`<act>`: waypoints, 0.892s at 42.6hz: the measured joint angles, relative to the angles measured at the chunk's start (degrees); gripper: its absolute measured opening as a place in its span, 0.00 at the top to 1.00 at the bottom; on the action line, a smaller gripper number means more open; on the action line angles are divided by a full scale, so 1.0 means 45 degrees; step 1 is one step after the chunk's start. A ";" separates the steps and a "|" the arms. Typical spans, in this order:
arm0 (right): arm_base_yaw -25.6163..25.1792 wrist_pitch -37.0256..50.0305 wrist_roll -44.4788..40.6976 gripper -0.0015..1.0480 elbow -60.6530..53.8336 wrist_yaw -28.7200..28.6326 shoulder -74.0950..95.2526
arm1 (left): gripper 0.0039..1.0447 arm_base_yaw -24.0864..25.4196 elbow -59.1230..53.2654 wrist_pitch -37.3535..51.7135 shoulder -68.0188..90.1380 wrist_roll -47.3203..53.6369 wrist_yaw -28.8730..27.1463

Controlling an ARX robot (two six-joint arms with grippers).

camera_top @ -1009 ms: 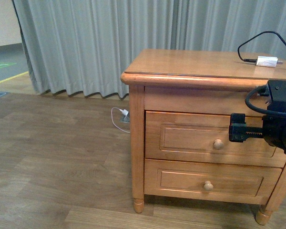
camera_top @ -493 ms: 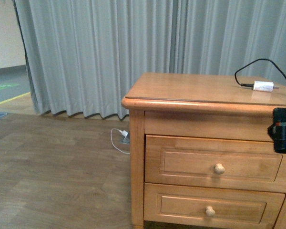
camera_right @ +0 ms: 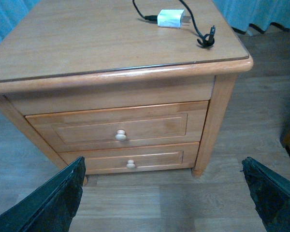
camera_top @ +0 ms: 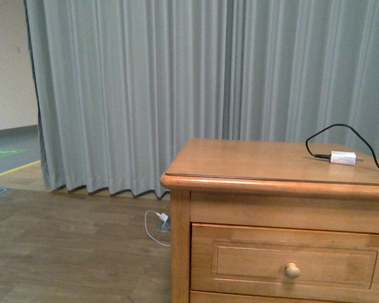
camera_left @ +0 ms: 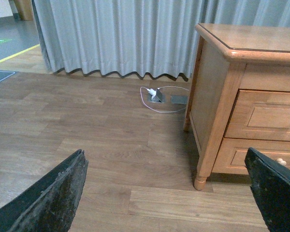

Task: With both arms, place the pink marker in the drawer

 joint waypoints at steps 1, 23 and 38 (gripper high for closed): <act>0.0000 -0.0015 0.0010 0.08 0.0000 -0.0015 0.0024 | 0.06 0.0000 0.0000 0.0000 0.0000 0.0000 0.0000; -0.1243 0.6693 -0.1899 0.91 -0.5712 -0.2040 -0.2958 | 0.06 0.0000 0.0000 0.0000 0.0000 0.0000 0.0000; -0.1248 0.6392 -0.1938 0.99 -0.7281 -0.2040 -0.4872 | 0.06 0.0000 0.0000 0.0000 0.0000 0.0000 0.0000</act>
